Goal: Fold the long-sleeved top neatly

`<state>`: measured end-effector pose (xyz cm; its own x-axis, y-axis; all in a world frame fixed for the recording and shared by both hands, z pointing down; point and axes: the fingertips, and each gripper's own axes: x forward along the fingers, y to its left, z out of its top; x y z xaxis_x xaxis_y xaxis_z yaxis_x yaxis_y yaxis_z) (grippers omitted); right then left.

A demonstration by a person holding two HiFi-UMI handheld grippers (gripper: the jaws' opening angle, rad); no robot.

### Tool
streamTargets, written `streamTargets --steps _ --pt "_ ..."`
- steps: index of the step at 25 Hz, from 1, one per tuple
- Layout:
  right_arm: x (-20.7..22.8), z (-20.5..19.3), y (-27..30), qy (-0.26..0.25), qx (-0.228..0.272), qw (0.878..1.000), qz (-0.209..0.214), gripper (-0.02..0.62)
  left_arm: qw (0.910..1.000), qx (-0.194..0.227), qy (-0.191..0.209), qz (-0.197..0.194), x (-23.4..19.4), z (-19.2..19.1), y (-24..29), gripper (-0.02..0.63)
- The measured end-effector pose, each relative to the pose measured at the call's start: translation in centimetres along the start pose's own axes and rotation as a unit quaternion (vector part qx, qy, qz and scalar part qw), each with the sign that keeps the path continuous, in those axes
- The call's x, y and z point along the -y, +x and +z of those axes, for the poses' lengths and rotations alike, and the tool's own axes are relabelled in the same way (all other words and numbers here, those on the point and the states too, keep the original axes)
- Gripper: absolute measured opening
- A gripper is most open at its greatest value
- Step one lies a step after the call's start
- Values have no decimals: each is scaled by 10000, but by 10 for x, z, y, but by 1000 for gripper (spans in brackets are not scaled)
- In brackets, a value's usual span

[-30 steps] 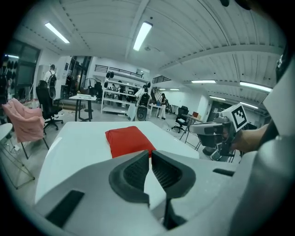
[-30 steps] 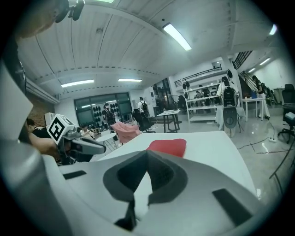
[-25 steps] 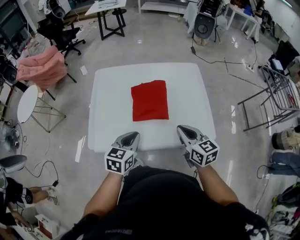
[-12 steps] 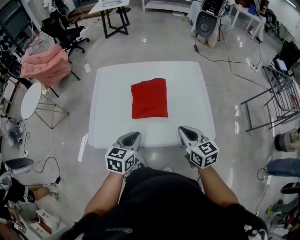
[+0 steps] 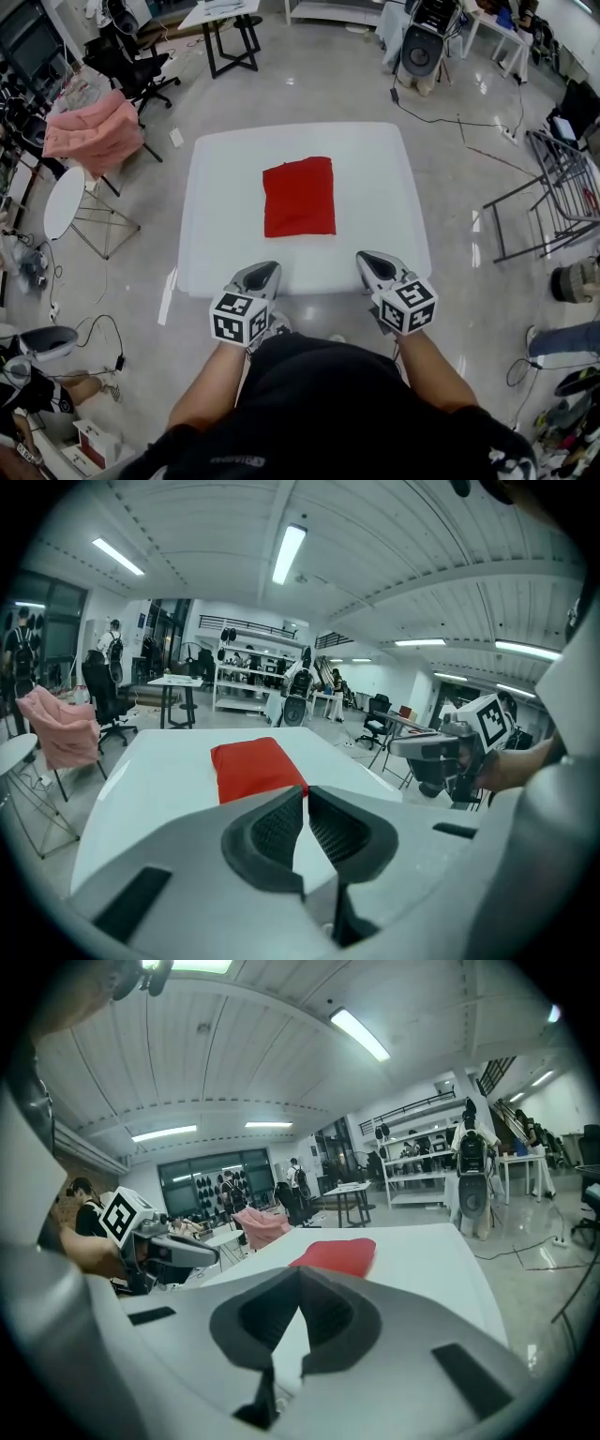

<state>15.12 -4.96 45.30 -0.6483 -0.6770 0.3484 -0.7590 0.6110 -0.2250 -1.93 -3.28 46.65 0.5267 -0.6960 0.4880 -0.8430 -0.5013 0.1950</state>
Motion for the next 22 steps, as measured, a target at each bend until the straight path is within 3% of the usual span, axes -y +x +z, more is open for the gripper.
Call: streamTargets --steps 22 --pt "-7 -9 3 -1 -142 9999 62 3 10000 4 -7 20 -1 -1 -5 20"
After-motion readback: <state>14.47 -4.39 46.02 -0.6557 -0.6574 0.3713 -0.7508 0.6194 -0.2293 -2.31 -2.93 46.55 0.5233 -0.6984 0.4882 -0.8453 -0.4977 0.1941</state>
